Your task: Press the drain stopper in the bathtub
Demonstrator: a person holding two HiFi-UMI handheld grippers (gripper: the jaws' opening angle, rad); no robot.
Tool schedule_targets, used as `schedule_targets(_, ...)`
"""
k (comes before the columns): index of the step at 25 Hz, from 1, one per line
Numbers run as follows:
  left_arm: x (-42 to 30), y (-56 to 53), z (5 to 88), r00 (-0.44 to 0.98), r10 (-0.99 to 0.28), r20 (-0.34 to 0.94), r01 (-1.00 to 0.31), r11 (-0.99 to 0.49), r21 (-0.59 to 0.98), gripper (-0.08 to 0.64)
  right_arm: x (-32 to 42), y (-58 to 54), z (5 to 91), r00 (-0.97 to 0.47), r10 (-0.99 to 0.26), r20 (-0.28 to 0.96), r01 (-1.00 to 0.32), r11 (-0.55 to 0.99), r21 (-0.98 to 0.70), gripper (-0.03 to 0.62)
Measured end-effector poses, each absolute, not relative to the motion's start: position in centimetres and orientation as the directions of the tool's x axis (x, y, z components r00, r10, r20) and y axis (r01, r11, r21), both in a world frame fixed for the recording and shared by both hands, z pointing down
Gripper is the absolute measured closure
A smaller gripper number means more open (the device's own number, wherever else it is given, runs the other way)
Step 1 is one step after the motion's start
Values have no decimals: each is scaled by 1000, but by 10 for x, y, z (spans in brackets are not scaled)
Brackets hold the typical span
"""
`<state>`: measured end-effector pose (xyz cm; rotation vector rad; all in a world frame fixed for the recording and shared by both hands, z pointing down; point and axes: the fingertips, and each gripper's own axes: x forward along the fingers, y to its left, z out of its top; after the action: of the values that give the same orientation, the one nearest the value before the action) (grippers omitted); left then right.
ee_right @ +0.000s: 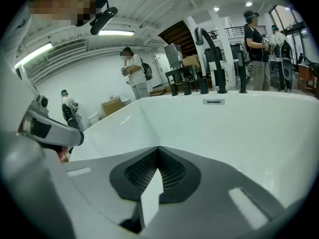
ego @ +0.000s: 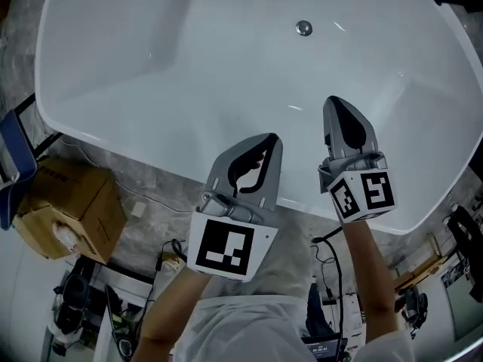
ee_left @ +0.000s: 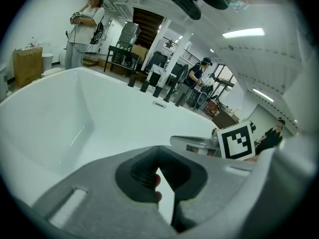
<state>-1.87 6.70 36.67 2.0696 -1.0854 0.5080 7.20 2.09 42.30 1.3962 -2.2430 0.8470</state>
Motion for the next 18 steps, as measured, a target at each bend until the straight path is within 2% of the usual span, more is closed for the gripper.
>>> schedule_targets(6, -12, 44, 440, 567, -513, 644, -823, -361, 438, 561, 72, -7, 496, -423, -678, 601, -906, 303, -295, 589)
schedule_targets(12, 6, 21, 479, 565, -499, 657, -823, -399, 405, 561, 95, -31, 536, -386, -691, 611, -920, 239, -311, 589)
schedule_targets(18, 3, 11, 519, 570, -499, 653, -821, -389, 419, 561, 93, -40, 584, -360, -679, 640, -932, 242, -268, 589)
